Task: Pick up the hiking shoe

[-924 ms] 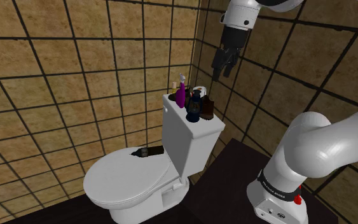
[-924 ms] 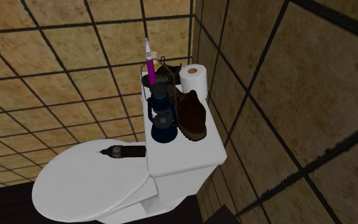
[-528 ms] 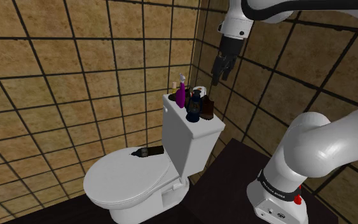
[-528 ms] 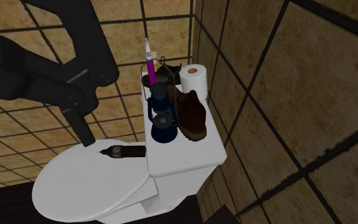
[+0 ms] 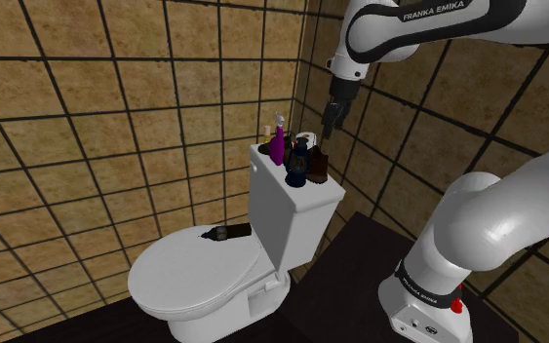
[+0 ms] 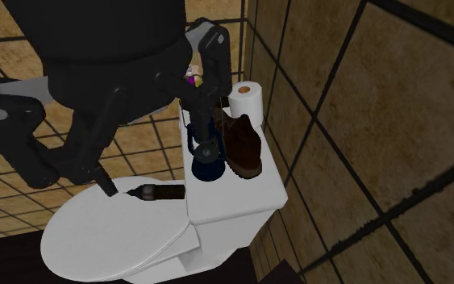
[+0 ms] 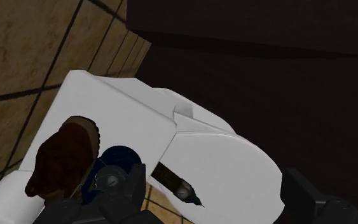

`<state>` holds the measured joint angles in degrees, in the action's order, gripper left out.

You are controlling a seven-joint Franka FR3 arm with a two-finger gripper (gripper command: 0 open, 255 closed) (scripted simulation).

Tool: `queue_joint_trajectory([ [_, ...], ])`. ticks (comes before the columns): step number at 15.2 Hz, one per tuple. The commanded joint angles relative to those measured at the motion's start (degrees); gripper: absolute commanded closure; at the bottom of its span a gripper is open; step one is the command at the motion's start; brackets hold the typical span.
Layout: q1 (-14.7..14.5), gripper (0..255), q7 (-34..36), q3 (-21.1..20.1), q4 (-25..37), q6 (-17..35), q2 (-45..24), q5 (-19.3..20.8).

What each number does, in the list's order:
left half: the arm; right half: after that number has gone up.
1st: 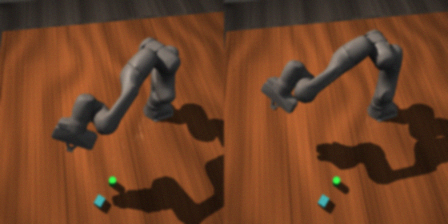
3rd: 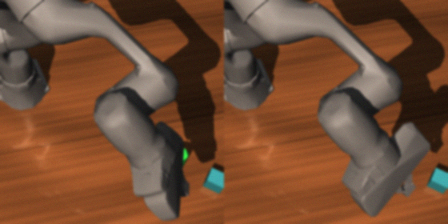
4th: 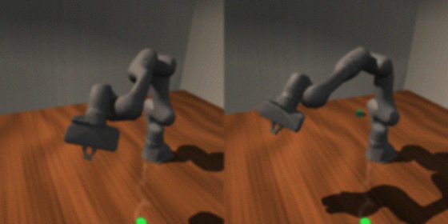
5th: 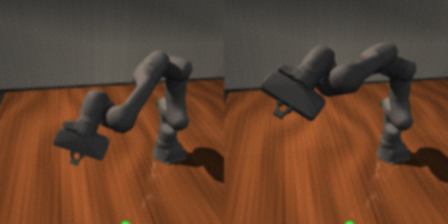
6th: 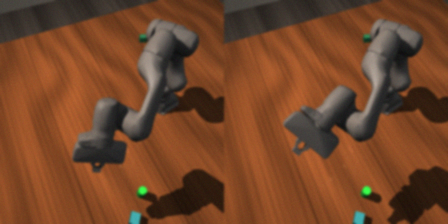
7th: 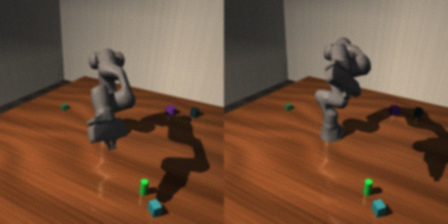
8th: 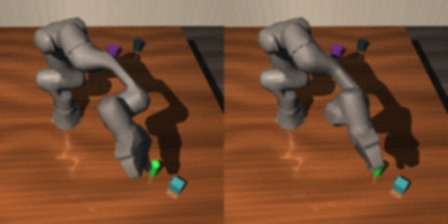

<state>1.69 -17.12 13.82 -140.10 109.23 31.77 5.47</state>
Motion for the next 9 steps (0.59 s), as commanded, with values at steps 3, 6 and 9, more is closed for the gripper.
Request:
queue_joint_trajectory([
  [3, 0.7, 0, -5.3, 3.6, 1.1, 5.3, -6.2, 1.8],
  [6, 0.8, 0, -9.3, 6.3, 2.9, 9.2, -11.8, 2.3],
  [9, 0.9, 0, -13.5, 8.7, 5.5, 12.9, -17.9, 1.9],
])
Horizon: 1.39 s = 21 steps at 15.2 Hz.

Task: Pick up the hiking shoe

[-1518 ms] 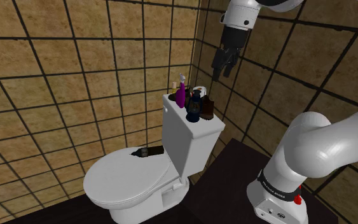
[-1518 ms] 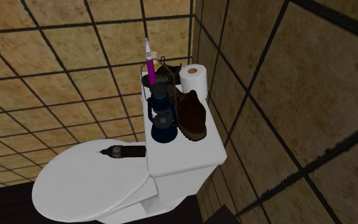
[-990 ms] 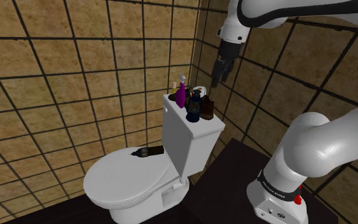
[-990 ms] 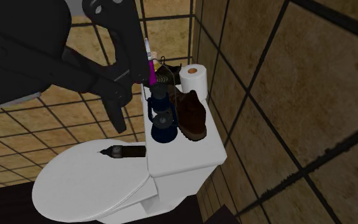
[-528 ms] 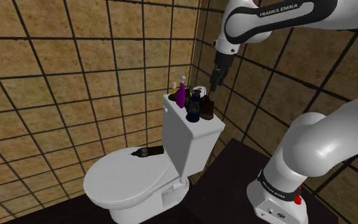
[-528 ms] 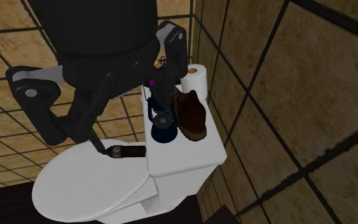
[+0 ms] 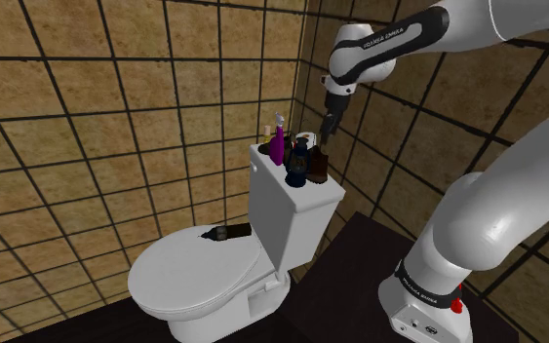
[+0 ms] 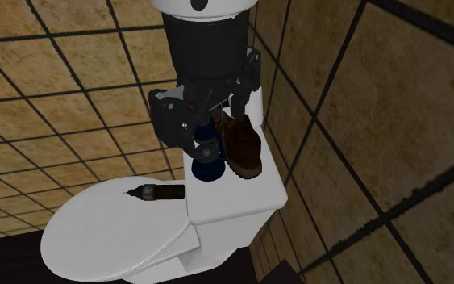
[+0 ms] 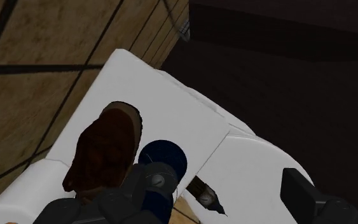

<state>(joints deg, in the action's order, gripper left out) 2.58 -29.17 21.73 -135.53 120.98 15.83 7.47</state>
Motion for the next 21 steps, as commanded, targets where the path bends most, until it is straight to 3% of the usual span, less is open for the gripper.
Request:
queue_joint_trajectory([
  [1, 0.1, 0, -2.9, 1.5, 1.9, 2.3, -4.0, -0.4],
  [8, 1.4, 0, -14.0, 5.1, 10.8, 8.7, -19.7, -5.6],
  [15, 6.2, 0, -24.1, 4.4, 23.6, 11.6, -35.7, -12.4],
  [21, 7.3, 0, -25.3, 3.5, 23.8, 14.8, -39.2, -14.0],
])
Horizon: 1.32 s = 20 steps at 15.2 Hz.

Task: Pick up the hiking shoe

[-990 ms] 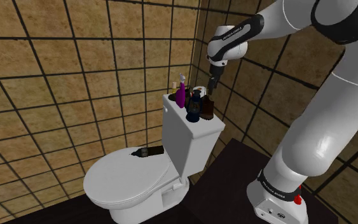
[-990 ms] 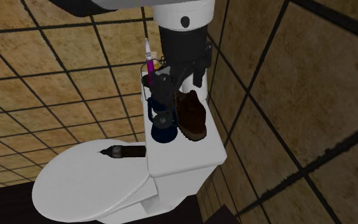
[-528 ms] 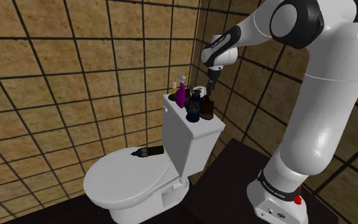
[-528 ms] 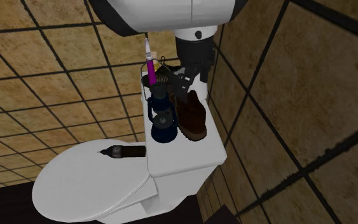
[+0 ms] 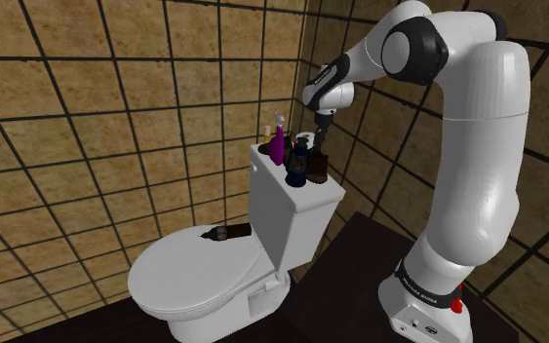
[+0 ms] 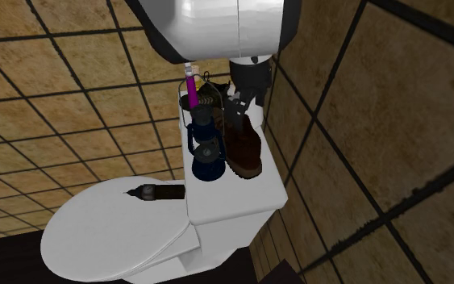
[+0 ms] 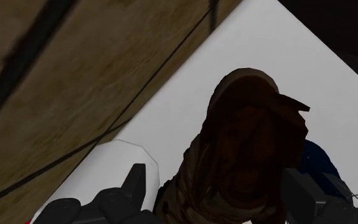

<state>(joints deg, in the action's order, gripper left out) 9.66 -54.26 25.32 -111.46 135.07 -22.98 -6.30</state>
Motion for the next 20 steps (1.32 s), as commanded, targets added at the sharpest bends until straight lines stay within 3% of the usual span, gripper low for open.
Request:
queue_joint_trajectory([
  [1, 0.3, 0, -0.4, -0.3, -0.4, 1.3, -0.9, -0.5],
  [4, 0.5, 0, -0.6, -0.6, -0.6, 2.3, -1.7, -0.9],
  [5, 0.5, 255, -0.6, -0.6, -0.5, 2.2, -1.8, -1.0],
  [14, 0.5, 255, -0.6, -0.6, -0.6, 2.3, -1.7, -0.9],
  [20, -0.2, 255, 0.2, 0.4, 0.3, -1.4, 1.2, 0.6],
])
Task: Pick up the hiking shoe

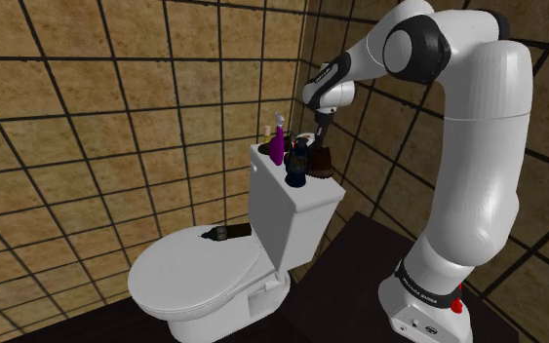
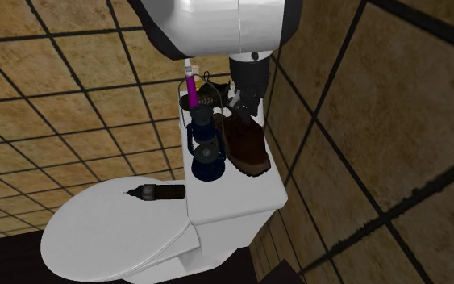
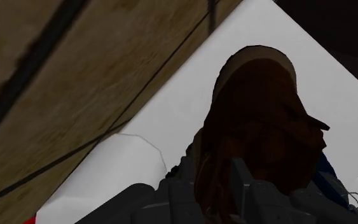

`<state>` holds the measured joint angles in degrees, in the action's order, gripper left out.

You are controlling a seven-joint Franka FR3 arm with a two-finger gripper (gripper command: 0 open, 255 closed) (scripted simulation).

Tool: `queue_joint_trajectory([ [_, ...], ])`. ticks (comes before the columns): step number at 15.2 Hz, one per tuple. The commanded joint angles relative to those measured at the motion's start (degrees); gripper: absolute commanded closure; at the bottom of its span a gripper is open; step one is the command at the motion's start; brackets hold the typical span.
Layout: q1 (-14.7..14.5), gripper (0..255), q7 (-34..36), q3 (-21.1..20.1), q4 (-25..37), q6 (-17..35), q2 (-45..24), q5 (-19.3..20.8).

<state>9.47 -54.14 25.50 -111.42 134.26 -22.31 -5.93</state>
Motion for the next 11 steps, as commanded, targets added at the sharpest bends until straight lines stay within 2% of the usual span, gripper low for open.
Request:
queue_joint_trajectory([
  [1, -0.2, 255, 0.2, 0.3, 0.4, -1.2, 1.0, 0.5],
  [11, -0.9, 255, 1.1, 1.3, 2.5, -6.4, 4.5, 2.4],
])
